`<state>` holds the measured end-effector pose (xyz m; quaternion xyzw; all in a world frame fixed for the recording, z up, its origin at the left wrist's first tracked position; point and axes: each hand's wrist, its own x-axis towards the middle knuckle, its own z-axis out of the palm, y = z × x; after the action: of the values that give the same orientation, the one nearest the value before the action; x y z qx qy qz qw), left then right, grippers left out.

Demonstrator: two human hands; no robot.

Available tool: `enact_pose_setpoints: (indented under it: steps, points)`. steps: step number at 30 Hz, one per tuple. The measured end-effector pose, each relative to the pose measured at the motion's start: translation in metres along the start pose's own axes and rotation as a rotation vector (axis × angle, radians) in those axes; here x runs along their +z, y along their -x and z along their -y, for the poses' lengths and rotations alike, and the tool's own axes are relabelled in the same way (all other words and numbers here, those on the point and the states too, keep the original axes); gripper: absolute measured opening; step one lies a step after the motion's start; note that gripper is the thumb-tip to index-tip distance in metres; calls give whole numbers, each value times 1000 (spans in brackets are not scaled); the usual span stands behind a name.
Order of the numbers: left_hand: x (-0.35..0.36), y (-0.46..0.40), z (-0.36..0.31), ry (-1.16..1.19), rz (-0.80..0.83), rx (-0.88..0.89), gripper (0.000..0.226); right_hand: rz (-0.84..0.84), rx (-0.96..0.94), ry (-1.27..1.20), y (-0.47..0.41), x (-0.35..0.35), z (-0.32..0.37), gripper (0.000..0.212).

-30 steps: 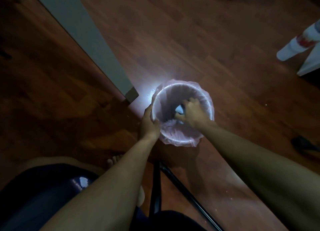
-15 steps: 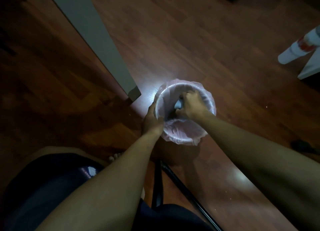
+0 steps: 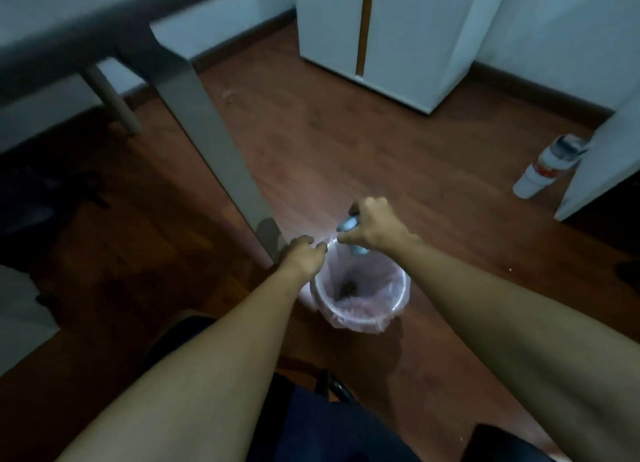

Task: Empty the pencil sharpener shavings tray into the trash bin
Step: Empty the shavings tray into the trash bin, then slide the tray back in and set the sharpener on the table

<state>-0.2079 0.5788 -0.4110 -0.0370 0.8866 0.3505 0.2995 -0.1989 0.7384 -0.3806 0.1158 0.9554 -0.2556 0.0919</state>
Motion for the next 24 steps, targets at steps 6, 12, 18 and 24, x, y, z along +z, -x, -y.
enact_pose_setpoints:
  steps: [6,12,18,24]
  points:
    - [-63,58,-61,0,-146,152,52,-159,-65,-39,39,-86,55,48]
    - [-145,141,-121,-33,-350,334,44,-348,-159,-117,82,-178,120,57]
    - [-230,236,-160,-122,-540,498,31,-528,-267,-263,120,-255,193,47]
    - [-310,292,-143,-181,-885,523,27,-502,-332,-522,129,-265,265,46]
